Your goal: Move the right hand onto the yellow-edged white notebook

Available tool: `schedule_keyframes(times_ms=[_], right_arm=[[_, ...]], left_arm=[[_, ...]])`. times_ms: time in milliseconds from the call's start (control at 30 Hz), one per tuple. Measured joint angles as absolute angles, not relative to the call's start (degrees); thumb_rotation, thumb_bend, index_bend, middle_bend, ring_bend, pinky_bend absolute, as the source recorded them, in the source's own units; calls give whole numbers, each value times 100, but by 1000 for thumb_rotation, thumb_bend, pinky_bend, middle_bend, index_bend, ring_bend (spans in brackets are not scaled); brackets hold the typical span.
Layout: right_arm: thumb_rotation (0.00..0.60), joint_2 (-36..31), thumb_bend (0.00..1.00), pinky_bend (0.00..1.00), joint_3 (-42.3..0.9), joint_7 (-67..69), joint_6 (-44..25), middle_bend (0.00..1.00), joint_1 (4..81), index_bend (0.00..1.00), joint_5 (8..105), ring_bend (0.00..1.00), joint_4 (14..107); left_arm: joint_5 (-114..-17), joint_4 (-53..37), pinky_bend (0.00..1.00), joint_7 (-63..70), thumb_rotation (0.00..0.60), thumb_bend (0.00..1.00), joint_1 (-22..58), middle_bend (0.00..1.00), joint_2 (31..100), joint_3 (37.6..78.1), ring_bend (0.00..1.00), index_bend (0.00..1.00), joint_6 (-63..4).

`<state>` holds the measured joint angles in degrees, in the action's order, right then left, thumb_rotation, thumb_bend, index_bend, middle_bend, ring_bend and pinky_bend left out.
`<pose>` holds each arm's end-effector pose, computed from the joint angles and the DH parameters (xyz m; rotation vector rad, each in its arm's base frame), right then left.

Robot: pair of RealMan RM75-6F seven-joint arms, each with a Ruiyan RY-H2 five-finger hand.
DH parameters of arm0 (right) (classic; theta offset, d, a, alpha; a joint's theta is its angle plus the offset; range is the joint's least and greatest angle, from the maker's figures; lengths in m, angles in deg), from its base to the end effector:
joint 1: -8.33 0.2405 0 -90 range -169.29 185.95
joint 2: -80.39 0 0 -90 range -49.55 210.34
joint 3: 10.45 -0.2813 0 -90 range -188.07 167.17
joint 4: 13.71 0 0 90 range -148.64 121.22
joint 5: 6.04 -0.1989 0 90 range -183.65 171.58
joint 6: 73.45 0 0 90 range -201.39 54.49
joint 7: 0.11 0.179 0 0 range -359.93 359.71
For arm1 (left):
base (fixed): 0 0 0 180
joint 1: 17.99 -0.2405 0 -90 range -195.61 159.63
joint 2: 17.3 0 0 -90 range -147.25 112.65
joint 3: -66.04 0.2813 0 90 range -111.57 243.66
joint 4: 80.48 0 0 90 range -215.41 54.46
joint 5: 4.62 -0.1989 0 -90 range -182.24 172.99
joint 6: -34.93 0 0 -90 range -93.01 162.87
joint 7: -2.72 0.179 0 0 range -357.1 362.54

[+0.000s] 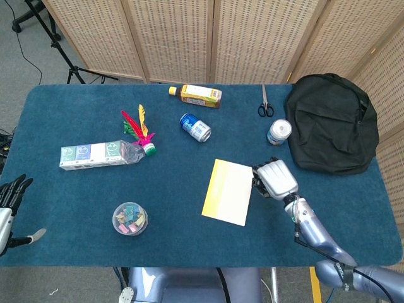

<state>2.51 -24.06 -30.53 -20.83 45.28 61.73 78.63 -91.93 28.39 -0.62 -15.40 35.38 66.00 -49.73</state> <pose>-0.1766 -0.3841 0.0444 1.8987 -0.7083 0.7913 -0.2914 0.1915 0.2093 -1.3637 -1.0748 -0.9627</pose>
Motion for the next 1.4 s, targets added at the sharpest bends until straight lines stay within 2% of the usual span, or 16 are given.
schedule_keyframes(times_ms=[167, 300, 567, 600, 633, 667, 700, 733, 767, 833, 967, 1133, 1267, 1400], right_arm=[[600, -206, 517, 344, -2659, -4002, -2226, 574, 5159, 603, 5041, 533, 7813], [600, -883, 517, 344, -2775, -4851, -2100, 574, 5747, 603, 4046, 533, 7657], [600, -1833, 510, 344, -2629, -5717, -1629, 564, 6418, 603, 3102, 533, 7127], [600, -1885, 475, 344, -2599, -5732, -1607, 532, 6439, 583, 3023, 512, 7087], [600, -1924, 375, 328, -2575, -5739, -1587, 439, 6453, 498, 2969, 433, 7054], [600, -1961, 284, 304, -2551, -5742, -1568, 339, 6466, 410, 2925, 343, 7019], [600, -1998, 140, 252, -2520, -5744, -1536, 180, 6478, 254, 2885, 185, 6977], [600, -2014, 42, 190, -2506, -5743, -1518, 57, 6481, 118, 2860, 62, 6963], [600, -2017, 12, 156, -2499, -5740, -1518, 13, 6480, 63, 2825, 16, 6965], [600, -2001, 0, 101, -2505, -5719, -1559, 0, 6476, 3, 2657, 0, 7019], [600, -1907, 0, 86, -2570, -5649, -1603, 0, 6485, 0, 2254, 0, 7272], [600, -1661, 0, 84, -2603, -5577, -1430, 0, 6472, 0, 2376, 0, 7657], [600, -1256, 0, 83, -2583, -5512, -1112, 0, 6360, 0, 2661, 0, 8425], [600, -532, 0, 78, -2399, -5320, -594, 0, 5994, 0, 3394, 0, 9452]], left_arm=[[-9132, 2781, 0, -329, 600, 0, -1519, 0, 3448, 6580, 0, 0, -4921], [-9103, 2736, 0, -502, 600, 0, -1470, 0, 3382, 6577, 0, 0, -4803], [-9135, 2669, 0, -839, 600, 0, -1443, 0, 3266, 6589, 0, 0, -4753], [-9140, 2663, 0, -866, 600, 0, -1440, 0, 3255, 6590, 0, 0, -4748], [-9145, 2654, 0, -897, 600, 0, -1437, 0, 3243, 6591, 0, 0, -4746], [-9148, 2648, 0, -913, 600, 0, -1436, 0, 3237, 6591, 0, 0, -4746], [-9153, 2644, 0, -926, 600, 0, -1436, 0, 3232, 6593, 0, 0, -4748], [-9165, 2640, 0, -939, 600, 0, -1437, 0, 3228, 6596, 0, 0, -4750], [-9172, 2638, 0, -943, 600, 0, -1437, 0, 3226, 6599, 0, 0, -4751], [-9183, 2635, 0, -938, 600, 0, -1436, 0, 3226, 6604, 0, 0, -4752], [-9200, 2645, 0, -903, 600, 0, -1432, 0, 3236, 6614, 0, 0, -4748], [-9197, 2645, 0, -892, 600, 0, -1433, 0, 3243, 6613, 0, 0, -4760], [-9229, 2647, 0, -861, 600, 0, -1434, 0, 3251, 6626, 0, 0, -4767], [-9308, 2665, 0, -799, 600, 0, -1454, 0, 3267, 6654, 0, 0, -4811]])
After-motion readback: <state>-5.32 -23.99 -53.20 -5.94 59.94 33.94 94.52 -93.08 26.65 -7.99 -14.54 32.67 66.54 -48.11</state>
